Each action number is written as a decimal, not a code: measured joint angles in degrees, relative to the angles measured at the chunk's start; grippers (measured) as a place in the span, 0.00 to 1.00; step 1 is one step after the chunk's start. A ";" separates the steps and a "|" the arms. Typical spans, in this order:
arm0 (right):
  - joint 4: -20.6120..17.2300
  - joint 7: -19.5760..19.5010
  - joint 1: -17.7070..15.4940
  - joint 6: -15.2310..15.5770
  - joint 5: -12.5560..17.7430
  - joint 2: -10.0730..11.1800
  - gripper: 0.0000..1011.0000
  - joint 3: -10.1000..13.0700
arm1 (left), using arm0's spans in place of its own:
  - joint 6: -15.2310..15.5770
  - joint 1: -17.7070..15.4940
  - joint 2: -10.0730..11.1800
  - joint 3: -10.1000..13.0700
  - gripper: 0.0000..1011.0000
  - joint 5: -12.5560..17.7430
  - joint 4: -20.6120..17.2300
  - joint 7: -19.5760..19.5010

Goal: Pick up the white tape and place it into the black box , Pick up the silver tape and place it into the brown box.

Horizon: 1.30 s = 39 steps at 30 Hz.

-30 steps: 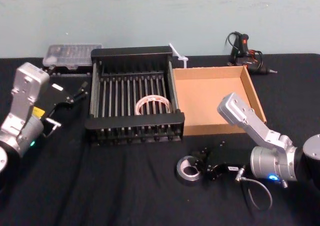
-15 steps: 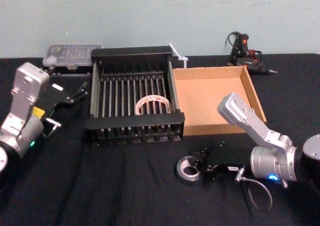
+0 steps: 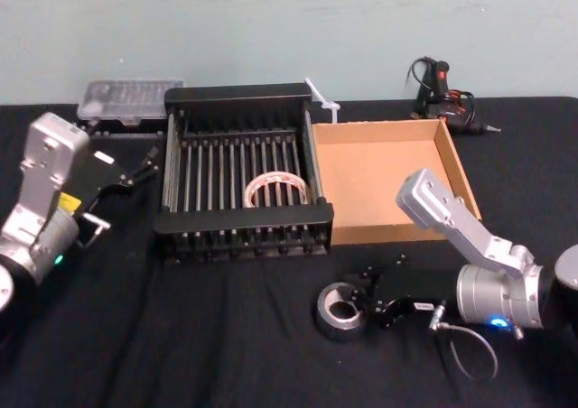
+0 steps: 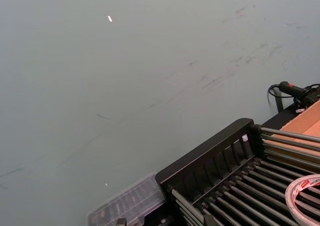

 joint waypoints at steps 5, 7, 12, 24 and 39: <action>-1.22 -0.58 -0.74 -0.32 0.77 0.77 0.15 1.13 | 0.00 0.00 0.00 0.00 0.99 0.00 0.00 0.00; -1.84 -1.20 -1.20 -0.50 1.25 1.16 0.15 1.99 | 0.00 0.00 0.00 0.00 0.99 0.00 0.00 0.00; -2.79 -3.11 -2.06 -1.08 2.43 1.69 0.15 4.38 | 0.00 0.00 0.00 0.00 0.99 0.00 0.00 0.00; -0.97 -8.64 -1.41 -0.66 3.93 -0.35 0.15 8.95 | 0.00 0.00 0.00 0.00 0.99 0.00 0.00 0.00; 8.06 -12.42 4.84 1.00 1.36 -5.91 0.15 10.91 | 0.00 0.00 0.00 0.00 0.99 0.00 0.00 0.00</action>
